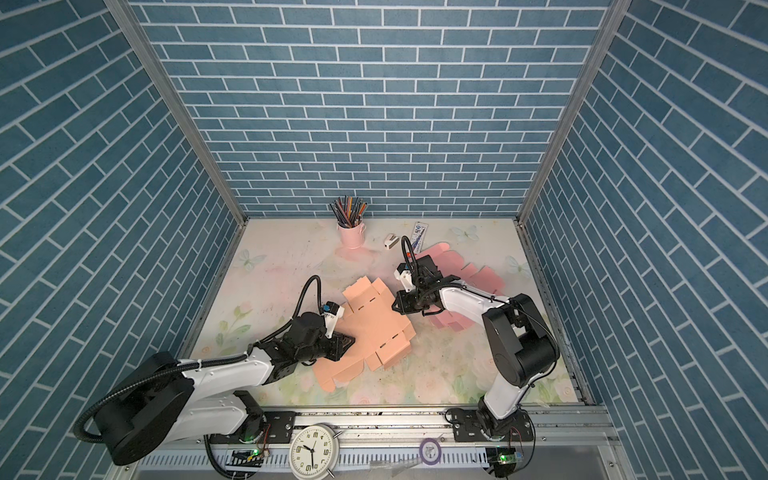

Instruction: Fold the paper box

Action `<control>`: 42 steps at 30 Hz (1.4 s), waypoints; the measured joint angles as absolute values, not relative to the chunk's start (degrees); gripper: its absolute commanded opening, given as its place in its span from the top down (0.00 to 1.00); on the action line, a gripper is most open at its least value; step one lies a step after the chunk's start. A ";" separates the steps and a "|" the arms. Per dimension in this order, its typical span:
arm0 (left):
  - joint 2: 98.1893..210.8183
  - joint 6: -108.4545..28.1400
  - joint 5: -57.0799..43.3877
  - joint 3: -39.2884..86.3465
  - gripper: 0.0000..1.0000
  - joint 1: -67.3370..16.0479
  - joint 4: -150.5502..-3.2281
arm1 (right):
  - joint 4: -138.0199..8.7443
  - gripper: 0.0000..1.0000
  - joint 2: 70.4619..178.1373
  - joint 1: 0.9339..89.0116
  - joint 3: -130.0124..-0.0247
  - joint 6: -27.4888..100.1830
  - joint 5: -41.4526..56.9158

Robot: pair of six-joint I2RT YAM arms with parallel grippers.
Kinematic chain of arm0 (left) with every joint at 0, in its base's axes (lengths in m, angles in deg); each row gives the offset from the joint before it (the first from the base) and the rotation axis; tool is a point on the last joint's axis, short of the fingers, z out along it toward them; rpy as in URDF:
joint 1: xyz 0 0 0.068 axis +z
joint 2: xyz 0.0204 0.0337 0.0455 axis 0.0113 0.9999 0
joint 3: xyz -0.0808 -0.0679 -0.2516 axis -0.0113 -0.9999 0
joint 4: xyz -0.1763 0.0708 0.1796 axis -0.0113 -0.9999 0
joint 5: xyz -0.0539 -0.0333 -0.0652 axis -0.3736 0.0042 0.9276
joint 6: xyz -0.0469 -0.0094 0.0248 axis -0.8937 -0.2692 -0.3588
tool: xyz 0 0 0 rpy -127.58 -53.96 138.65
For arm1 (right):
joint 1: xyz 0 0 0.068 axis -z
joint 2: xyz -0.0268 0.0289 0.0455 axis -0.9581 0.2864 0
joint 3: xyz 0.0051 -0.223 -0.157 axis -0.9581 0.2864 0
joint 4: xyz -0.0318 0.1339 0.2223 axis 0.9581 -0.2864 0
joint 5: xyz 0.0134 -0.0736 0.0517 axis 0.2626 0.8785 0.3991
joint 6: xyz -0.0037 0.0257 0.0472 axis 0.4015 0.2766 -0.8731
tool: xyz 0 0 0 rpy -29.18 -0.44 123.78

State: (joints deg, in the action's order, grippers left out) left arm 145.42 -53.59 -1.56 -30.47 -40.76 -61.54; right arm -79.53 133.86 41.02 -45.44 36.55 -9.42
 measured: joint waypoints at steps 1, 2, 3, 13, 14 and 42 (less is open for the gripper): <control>145.75 -53.59 -1.56 -30.52 0.76 -40.76 -61.23 | -79.51 0.82 134.30 40.97 -45.44 36.55 -9.42; 146.05 -53.59 -1.56 -30.63 0.77 -40.74 -60.88 | -79.42 0.82 134.80 40.93 -45.44 36.55 -9.42; 146.23 -53.59 -1.56 -30.78 0.78 -40.74 -60.57 | -79.31 0.84 135.19 40.87 -45.44 36.53 -9.42; 146.14 -53.55 -1.58 -31.52 0.80 -40.74 -59.63 | -79.64 0.96 135.74 39.14 -47.03 36.92 -8.67; 145.88 -53.57 -1.56 -31.52 0.80 -40.70 -59.81 | -79.90 0.97 135.72 38.68 -47.36 37.07 -7.97; 163.34 -54.73 14.50 -6.54 1.00 -23.58 -59.24 | -81.76 1.00 127.63 30.05 -44.91 42.58 6.69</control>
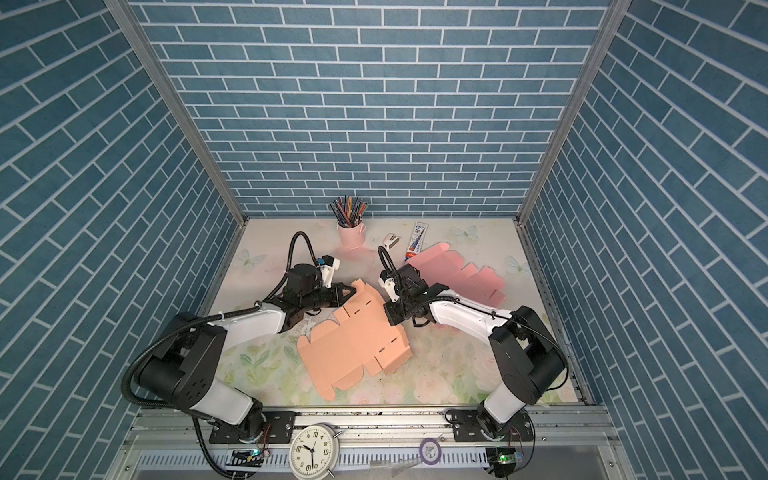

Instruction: Fold the paper box

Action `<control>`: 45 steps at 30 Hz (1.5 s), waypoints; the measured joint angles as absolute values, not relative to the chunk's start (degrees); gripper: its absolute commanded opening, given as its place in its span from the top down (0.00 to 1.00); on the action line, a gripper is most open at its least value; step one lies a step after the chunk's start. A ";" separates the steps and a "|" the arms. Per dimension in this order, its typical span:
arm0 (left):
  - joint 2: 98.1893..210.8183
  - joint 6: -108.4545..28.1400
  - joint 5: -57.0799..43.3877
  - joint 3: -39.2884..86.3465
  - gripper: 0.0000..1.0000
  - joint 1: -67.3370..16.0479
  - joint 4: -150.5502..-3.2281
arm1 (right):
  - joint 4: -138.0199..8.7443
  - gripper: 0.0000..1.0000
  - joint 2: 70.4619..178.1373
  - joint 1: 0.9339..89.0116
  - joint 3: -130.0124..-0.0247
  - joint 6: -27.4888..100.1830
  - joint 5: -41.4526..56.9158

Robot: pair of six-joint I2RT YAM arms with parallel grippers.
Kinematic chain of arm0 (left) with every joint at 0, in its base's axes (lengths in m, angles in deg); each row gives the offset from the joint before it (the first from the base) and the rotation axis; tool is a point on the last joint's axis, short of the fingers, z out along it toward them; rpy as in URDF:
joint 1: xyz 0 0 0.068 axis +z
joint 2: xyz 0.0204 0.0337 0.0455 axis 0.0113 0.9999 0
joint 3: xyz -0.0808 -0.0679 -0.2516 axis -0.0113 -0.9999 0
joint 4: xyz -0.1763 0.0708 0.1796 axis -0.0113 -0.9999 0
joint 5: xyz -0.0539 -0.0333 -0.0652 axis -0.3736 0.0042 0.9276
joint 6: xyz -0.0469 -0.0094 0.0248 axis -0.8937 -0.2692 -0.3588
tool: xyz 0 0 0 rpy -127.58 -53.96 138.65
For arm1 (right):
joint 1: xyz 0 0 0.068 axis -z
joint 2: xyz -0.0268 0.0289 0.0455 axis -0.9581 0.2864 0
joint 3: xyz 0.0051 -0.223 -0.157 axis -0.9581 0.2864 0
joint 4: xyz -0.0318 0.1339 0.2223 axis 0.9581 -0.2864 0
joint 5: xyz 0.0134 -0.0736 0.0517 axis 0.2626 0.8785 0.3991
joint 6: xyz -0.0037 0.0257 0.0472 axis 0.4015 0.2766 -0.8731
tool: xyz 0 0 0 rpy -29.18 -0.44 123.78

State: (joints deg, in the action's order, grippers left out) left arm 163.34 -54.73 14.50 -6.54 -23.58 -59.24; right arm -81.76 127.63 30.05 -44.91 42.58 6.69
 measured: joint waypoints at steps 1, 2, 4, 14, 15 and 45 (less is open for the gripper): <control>164.54 -54.60 14.70 -5.25 1.00 -23.58 -59.20 | -81.67 1.00 127.59 29.98 -44.91 42.60 6.67; 165.57 -54.47 14.83 -4.20 1.00 -23.58 -59.13 | -81.61 1.00 127.57 29.96 -44.91 42.65 6.67; 167.67 -54.14 14.94 -2.15 1.00 -23.61 -58.89 | -81.43 1.00 127.57 29.89 -44.91 43.04 6.67; 171.58 -51.06 13.78 2.40 1.00 -25.33 -60.86 | -81.54 1.00 127.57 29.83 -44.91 43.87 6.84; 171.58 -50.88 13.61 2.40 1.00 -25.35 -61.08 | -81.56 1.00 127.54 29.83 -44.91 43.87 6.91; 159.28 -49.90 11.03 -10.89 1.00 -29.73 -64.03 | -82.09 1.00 124.37 27.53 -44.47 49.29 12.00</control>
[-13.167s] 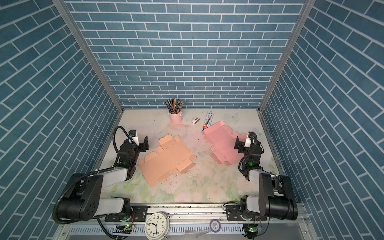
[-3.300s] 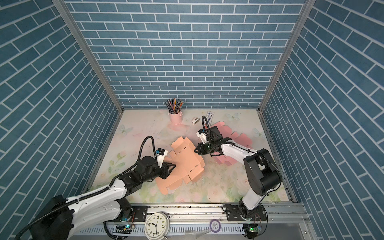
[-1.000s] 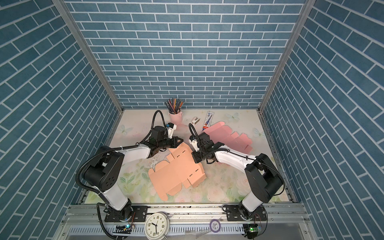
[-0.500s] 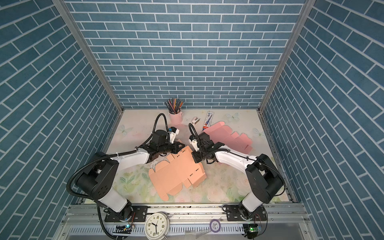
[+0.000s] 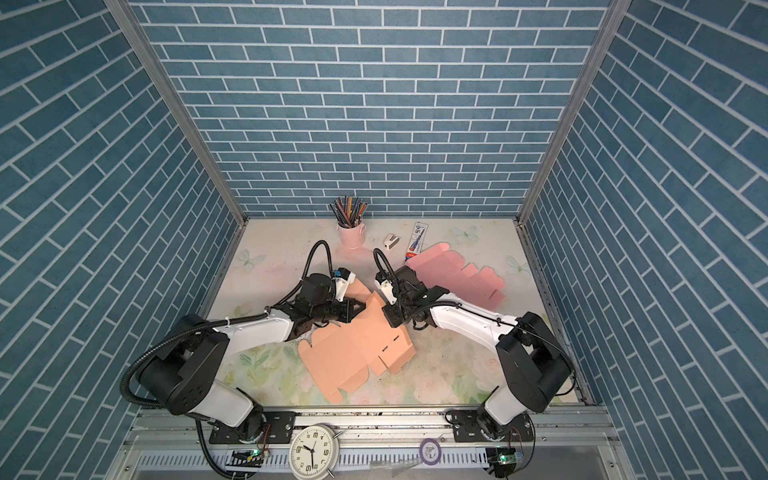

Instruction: Fold the paper box

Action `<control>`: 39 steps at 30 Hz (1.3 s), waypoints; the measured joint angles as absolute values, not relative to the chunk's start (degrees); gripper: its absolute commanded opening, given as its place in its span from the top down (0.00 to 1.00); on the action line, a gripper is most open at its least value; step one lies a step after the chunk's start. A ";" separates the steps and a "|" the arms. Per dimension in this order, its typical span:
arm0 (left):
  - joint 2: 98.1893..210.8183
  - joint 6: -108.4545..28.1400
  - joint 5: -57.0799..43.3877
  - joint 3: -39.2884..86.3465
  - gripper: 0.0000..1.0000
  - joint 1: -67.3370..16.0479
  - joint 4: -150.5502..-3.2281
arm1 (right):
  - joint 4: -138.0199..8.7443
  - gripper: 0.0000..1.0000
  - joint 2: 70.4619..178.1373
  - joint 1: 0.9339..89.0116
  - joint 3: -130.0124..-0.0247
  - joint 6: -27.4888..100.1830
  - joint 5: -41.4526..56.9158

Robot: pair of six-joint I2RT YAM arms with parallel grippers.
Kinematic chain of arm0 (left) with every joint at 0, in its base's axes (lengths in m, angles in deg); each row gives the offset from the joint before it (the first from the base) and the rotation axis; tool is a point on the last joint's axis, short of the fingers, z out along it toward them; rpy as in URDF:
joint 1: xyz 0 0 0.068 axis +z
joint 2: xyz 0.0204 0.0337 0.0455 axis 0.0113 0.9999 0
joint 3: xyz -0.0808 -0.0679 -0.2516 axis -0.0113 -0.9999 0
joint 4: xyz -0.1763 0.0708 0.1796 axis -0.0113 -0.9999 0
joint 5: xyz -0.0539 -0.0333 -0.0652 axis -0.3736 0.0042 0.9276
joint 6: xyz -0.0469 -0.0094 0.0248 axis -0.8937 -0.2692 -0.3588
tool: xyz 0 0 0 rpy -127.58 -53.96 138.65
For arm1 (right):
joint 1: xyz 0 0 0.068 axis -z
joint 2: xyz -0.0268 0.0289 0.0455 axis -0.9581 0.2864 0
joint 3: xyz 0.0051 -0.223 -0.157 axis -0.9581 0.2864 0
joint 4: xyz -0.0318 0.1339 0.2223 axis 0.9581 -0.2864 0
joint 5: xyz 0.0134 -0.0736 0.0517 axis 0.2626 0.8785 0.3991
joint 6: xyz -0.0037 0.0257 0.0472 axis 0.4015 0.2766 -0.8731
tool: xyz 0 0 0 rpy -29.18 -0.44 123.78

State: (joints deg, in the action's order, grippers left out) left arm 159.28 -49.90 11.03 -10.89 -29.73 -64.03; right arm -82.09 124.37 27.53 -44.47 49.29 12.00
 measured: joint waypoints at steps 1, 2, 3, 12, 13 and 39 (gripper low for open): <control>158.51 -49.90 11.05 -11.33 1.00 -28.89 -64.03 | -82.07 1.00 123.94 27.38 -44.30 49.82 12.24; 157.68 -49.88 11.05 -11.81 1.00 -28.06 -64.05 | -82.09 1.00 123.63 27.25 -44.08 50.25 12.48; 156.78 -49.88 11.07 -12.31 1.00 -27.17 -63.98 | -82.07 1.00 123.39 27.18 -43.88 50.82 12.64; 152.54 -51.41 11.62 -14.67 1.00 -19.17 -63.77 | -81.94 1.00 122.52 26.88 -42.03 53.29 14.30; 152.59 -51.43 11.27 -14.67 1.00 -18.36 -63.83 | -81.89 1.00 122.45 26.88 -42.03 53.45 14.41; 156.72 -50.69 6.98 -19.76 1.00 -24.37 -64.31 | -81.28 1.00 121.97 26.83 -42.03 54.10 16.29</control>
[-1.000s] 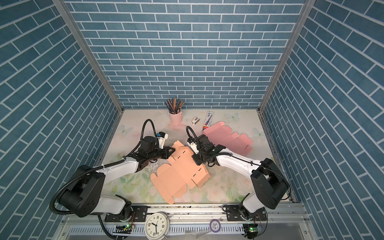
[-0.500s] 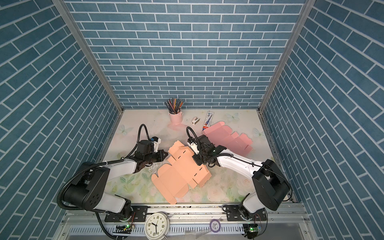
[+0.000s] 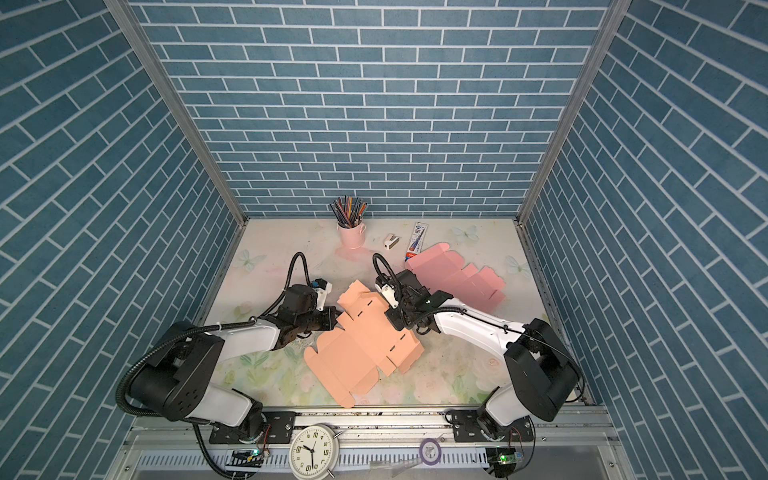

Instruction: Fold the paper box

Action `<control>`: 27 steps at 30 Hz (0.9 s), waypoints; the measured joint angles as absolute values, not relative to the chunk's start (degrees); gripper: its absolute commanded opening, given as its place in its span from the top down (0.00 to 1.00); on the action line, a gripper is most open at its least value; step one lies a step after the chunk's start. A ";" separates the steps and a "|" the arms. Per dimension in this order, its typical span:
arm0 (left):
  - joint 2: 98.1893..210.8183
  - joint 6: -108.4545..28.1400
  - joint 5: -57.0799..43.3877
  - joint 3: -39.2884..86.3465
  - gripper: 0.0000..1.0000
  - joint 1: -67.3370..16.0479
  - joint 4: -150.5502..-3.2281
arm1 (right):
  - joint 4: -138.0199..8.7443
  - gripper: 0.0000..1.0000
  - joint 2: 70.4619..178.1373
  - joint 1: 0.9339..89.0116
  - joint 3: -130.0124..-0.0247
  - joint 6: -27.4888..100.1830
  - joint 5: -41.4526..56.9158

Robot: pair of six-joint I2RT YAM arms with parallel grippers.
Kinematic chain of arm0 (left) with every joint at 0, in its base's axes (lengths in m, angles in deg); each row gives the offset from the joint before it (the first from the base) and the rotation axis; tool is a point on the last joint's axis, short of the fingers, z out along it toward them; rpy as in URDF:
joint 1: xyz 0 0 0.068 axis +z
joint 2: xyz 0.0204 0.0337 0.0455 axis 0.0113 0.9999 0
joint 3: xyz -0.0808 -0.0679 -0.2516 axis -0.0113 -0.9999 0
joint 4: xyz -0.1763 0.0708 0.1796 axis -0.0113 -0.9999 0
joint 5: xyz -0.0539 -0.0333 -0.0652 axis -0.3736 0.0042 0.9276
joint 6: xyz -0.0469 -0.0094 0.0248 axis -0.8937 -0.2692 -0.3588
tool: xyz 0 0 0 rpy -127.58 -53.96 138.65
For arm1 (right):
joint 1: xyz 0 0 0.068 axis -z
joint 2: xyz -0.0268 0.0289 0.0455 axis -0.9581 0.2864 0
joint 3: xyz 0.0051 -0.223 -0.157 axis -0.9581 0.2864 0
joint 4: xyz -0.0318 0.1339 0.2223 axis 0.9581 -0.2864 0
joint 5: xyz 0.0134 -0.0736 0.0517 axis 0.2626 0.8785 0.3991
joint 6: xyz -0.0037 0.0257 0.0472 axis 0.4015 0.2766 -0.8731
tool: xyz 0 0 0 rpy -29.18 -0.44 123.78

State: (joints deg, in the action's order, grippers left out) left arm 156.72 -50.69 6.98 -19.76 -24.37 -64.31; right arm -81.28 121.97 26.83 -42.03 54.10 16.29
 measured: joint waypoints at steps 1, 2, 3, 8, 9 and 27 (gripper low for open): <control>156.17 -50.71 6.90 -19.87 1.00 -24.83 -64.46 | -81.28 1.00 121.97 26.83 -42.03 54.10 16.37; 155.49 -50.71 6.68 -19.94 1.00 -25.48 -64.77 | -81.28 1.00 121.97 26.83 -42.03 54.12 16.48; 154.93 -50.71 6.48 -19.98 1.00 -26.16 -65.03 | -81.28 1.00 121.99 26.83 -42.03 54.10 16.55; 153.29 -50.99 5.65 -20.44 1.00 -29.51 -66.32 | -81.28 1.00 122.12 26.83 -42.03 54.15 16.57; 153.02 -51.10 5.43 -20.64 1.00 -30.16 -66.45 | -81.28 1.00 122.19 26.83 -42.03 54.17 16.57; 145.44 -52.13 10.22 -21.93 1.00 -19.65 -66.30 | -78.72 1.00 120.72 26.55 -39.99 62.69 18.76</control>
State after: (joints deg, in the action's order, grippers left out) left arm 145.44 -52.13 10.22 -21.93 -19.65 -66.30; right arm -78.72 120.72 26.55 -39.99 62.69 18.76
